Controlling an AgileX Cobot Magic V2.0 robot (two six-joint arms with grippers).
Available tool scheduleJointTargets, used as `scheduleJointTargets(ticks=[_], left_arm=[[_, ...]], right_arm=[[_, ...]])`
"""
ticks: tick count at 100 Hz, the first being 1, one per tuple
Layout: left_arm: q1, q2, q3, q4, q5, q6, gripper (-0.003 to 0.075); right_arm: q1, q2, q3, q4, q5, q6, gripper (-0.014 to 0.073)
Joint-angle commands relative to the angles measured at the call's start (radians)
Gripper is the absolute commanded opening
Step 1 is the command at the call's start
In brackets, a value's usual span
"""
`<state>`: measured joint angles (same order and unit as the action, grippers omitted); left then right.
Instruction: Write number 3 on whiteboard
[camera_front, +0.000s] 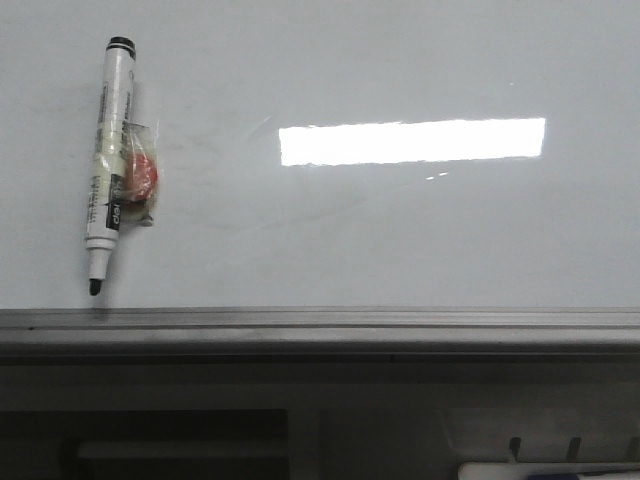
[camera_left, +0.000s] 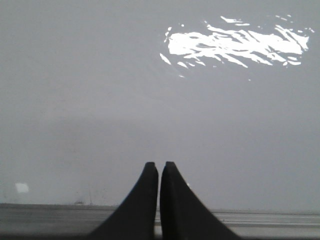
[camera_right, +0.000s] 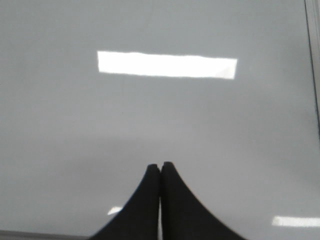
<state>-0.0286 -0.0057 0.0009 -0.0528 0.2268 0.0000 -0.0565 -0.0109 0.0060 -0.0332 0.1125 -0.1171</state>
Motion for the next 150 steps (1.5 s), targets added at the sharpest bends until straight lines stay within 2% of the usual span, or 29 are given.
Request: scheduleJointTargets(ticks=[1,22,39,46,64,73,94,122,129,144,150], left_arm=[[0.001,-0.023,0.011,-0.011,-0.112,-0.01,-0.0021],[0.001,-0.023,0.011,-0.011,-0.204,-0.01,-0.0021],[0.001,-0.023,-0.008,-0.049,-0.2,-0.01,-0.0021],[0.001,-0.023,-0.045,-0.104,-0.171,-0.01,-0.0021],[0.001,0.002,-0.19,-0.055,0.035,-0.007,-0.0021],[0.001,0.027,-0.243,-0.057,0.089,-0.007,-0.0021],[0.001,0.033,-0.304,-0.057,0.065,-0.007,-0.0021],[0.001,0.038,-0.302,-0.052,0.098,0.0,-0.0015],[0.001,0.044,-0.298,-0.06,0.112,0.0,0.0048],[0.001,0.047,-0.294,-0.118,0.042,0.0,0.0342],[0.001,0.047,-0.291,-0.128,-0.02,0.0,0.04]], right_arm=[[0.004,-0.016,0.031,-0.002,-0.102,-0.001,-0.0061],[0.004,-0.014,0.031,0.033,-0.077,-0.001,-0.0061],[0.004,-0.014,0.007,0.117,-0.007,-0.001,-0.0061],[0.004,-0.014,-0.011,0.143,0.022,-0.001,-0.0061],[0.004,0.006,-0.053,0.226,0.097,-0.001,-0.0061],[0.004,0.054,-0.081,0.289,0.1,-0.001,-0.0061],[0.004,0.171,-0.184,0.295,0.192,-0.003,-0.0061],[0.004,0.216,-0.196,0.295,0.144,-0.003,-0.0061],[0.004,0.216,-0.196,0.295,0.144,-0.003,-0.0061],[0.004,0.216,-0.196,0.295,0.144,-0.003,-0.0061],[0.004,0.216,-0.194,0.291,0.141,-0.003,-0.0061]])
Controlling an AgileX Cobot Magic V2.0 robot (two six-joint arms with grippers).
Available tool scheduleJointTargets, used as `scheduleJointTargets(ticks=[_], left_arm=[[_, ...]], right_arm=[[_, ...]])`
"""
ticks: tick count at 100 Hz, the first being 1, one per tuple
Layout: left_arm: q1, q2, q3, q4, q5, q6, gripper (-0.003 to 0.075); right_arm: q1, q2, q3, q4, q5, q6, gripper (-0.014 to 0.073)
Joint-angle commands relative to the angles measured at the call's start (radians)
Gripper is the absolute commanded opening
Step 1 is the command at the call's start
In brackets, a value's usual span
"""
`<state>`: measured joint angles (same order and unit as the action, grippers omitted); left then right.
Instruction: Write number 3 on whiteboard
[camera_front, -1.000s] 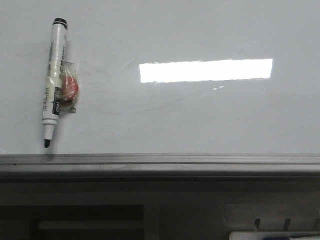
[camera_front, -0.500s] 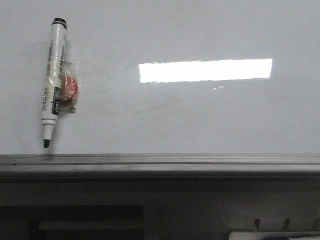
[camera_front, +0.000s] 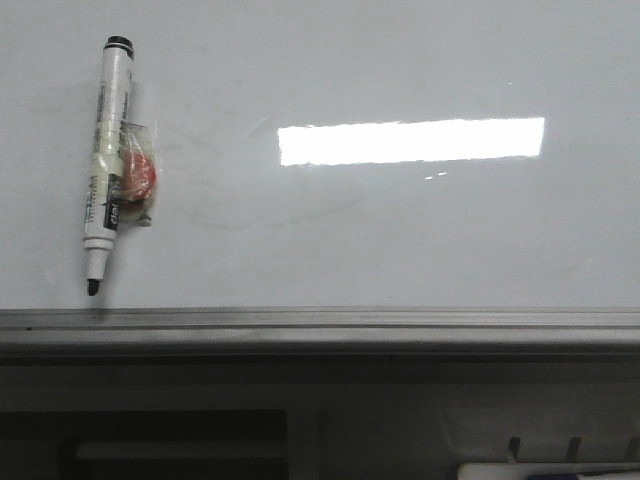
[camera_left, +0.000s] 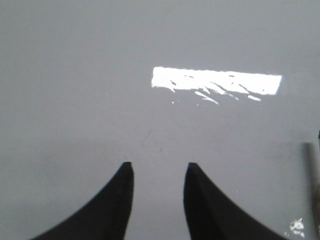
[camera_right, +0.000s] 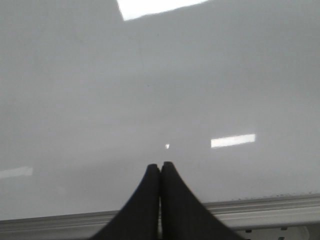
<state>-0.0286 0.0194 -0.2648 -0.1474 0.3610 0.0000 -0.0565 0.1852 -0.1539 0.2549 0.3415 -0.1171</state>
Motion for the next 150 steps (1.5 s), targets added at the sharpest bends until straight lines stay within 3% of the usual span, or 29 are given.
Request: scheduleJointTargets(ticks=[1,13,26,40,48,59,90,101,113,126,150], left_arm=[[0.001,0.022,-0.026,-0.034,-0.159,0.0,0.0405],[0.001,0.022,-0.022,-0.048,-0.25,0.0,0.0399],[0.001,0.055,-0.024,-0.046,-0.2,0.0,0.0397],[-0.041,0.13,-0.03,-0.124,-0.236,0.141,0.0438],[-0.101,0.176,-0.047,-0.151,-0.247,0.22,0.0477],[-0.205,0.25,-0.054,-0.151,-0.242,0.222,0.0505],[-0.585,0.436,-0.056,-0.209,-0.327,0.222,0.0501],[-0.688,0.514,-0.056,-0.215,-0.41,0.214,0.0486],[-0.795,0.611,-0.068,-0.33,-0.56,0.163,0.048],[-0.859,0.724,-0.089,-0.328,-0.603,0.166,0.048],[-0.861,0.883,-0.089,-0.395,-0.695,0.166,0.048]], right_arm=[[0.004,0.02,-0.034,0.003,-0.088,-0.003,-0.0061],[0.004,0.02,-0.032,0.007,-0.095,-0.003,-0.0061],[0.004,0.02,-0.032,0.007,-0.095,-0.003,-0.0061],[0.004,0.02,-0.032,0.007,-0.095,-0.003,-0.0061],[0.004,0.02,-0.032,0.007,-0.095,-0.003,-0.0061],[0.004,0.02,-0.032,0.007,-0.096,-0.003,-0.0061],[0.004,0.02,-0.032,0.007,-0.107,-0.003,-0.0061],[0.004,0.02,-0.032,0.007,-0.118,-0.003,-0.0061],[0.004,0.02,-0.032,0.007,-0.118,-0.003,-0.0061],[0.004,0.02,-0.032,0.007,-0.118,-0.003,-0.0061],[0.004,0.02,-0.032,0.007,-0.118,-0.003,-0.0061]])
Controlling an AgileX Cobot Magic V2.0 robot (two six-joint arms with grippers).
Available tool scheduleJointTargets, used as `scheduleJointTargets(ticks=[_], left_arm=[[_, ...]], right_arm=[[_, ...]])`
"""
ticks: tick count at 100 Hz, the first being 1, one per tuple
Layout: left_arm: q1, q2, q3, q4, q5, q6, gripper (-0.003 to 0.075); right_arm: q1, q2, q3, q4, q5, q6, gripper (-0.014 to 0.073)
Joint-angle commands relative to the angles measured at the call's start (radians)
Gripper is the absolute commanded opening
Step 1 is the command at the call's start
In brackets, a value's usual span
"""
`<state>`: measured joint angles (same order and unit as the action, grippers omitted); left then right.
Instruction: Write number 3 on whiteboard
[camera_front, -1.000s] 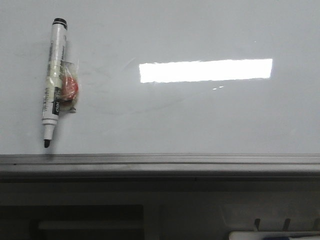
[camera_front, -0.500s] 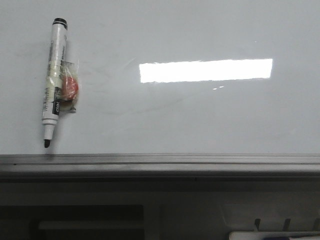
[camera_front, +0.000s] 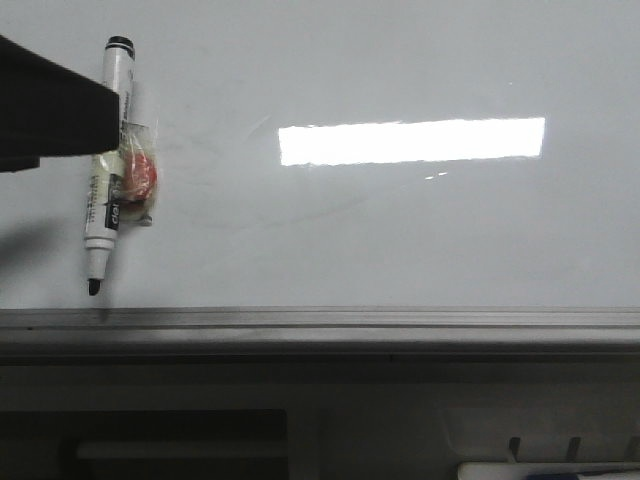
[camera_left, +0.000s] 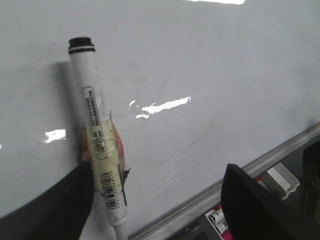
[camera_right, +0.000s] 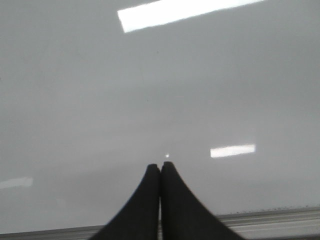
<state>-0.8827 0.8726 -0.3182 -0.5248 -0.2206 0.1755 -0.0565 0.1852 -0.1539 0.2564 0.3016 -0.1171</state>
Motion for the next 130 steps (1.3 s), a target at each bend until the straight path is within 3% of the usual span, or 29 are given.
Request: scheduleJointTargets(ticks=[1,65,77,99,130], left_arm=[[-0.007,0.032,-0.035,-0.017,-0.115,-0.009,0.048],[-0.007,0.228,-0.035,-0.106,-0.278,-0.009,0.0471],[-0.007,0.23,-0.035,-0.157,-0.258,-0.009,0.0368],[-0.007,0.23,-0.035,-0.162,-0.178,-0.009,-0.0021],[-0.009,0.226,-0.035,-0.094,-0.125,0.002,-0.002]], right_arm=[[0.004,0.02,-0.032,0.006,-0.078,-0.003,-0.0061],[0.005,0.02,-0.032,0.006,-0.078,-0.003,-0.0061],[0.005,0.02,-0.032,0.006,-0.078,-0.003,-0.0061],[0.005,0.02,-0.032,0.006,-0.078,-0.003,-0.0061],[0.083,0.02,-0.09,0.045,-0.045,-0.028,-0.0061]])
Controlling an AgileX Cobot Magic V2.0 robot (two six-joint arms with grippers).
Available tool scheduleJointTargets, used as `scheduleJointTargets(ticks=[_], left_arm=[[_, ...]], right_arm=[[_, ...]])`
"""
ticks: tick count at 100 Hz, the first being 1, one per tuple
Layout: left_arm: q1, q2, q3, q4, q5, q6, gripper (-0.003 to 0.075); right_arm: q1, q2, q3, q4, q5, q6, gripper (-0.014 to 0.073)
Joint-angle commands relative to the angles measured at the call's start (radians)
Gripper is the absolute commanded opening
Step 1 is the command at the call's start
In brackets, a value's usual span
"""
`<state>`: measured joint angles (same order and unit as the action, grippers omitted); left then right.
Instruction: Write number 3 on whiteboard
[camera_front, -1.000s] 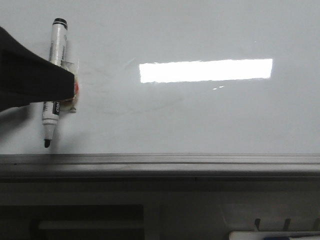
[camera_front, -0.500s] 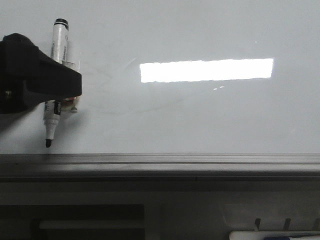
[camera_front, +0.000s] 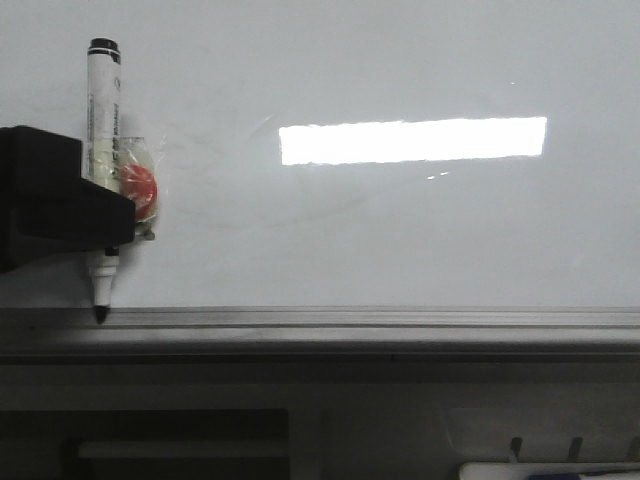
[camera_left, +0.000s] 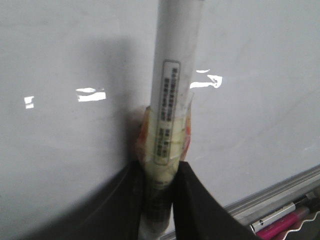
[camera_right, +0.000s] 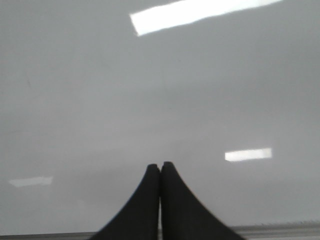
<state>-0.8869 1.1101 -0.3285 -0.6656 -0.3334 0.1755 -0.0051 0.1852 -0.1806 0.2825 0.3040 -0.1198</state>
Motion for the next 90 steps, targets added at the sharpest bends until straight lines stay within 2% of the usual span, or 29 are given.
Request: scheduleJointTargets(ticks=[1,13,24,30,37,43,50,60,70,76,90], left_arm=[[-0.005,-0.011,-0.025,0.051,-0.01,0.002,-0.002],[-0.022,-0.027,-0.025,0.137,0.0,0.002,-0.002],[-0.038,-0.039,-0.025,0.325,0.0,0.002,-0.002],[-0.038,-0.039,-0.025,0.419,0.0,0.002,-0.002],[-0.038,-0.039,-0.025,0.475,0.0,0.002,-0.002],[-0.038,-0.039,-0.027,0.509,0.002,0.002,-0.002],[-0.038,-0.039,-0.029,0.562,0.005,0.002,-0.002],[-0.038,-0.039,-0.029,0.655,0.003,0.002,-0.002],[-0.038,-0.037,-0.035,0.748,-0.002,0.002,-0.002],[-0.038,-0.037,-0.043,0.812,0.0,0.002,-0.0021],[-0.038,-0.032,-0.064,0.895,0.008,0.003,-0.002]], right_arm=[[0.036,0.022,-0.069,0.018,-0.039,-0.031,-0.0061],[0.111,0.052,-0.113,0.018,0.06,-0.153,-0.0061],[0.215,0.096,-0.153,0.018,0.106,-0.177,-0.0061],[0.278,0.125,-0.188,0.018,0.148,-0.26,-0.006],[0.343,0.17,-0.238,0.018,0.199,-0.348,-0.0059],[0.39,0.204,-0.274,0.018,0.208,-0.371,-0.0054],[0.441,0.246,-0.317,0.018,0.203,-0.378,0.0005],[0.516,0.31,-0.374,0.02,0.214,-0.447,0.0182],[0.592,0.397,-0.43,0.02,0.23,-0.456,0.0341],[0.633,0.458,-0.457,0.02,0.242,-0.456,0.0372],[0.739,0.586,-0.509,0.02,0.215,-0.456,0.0367]])
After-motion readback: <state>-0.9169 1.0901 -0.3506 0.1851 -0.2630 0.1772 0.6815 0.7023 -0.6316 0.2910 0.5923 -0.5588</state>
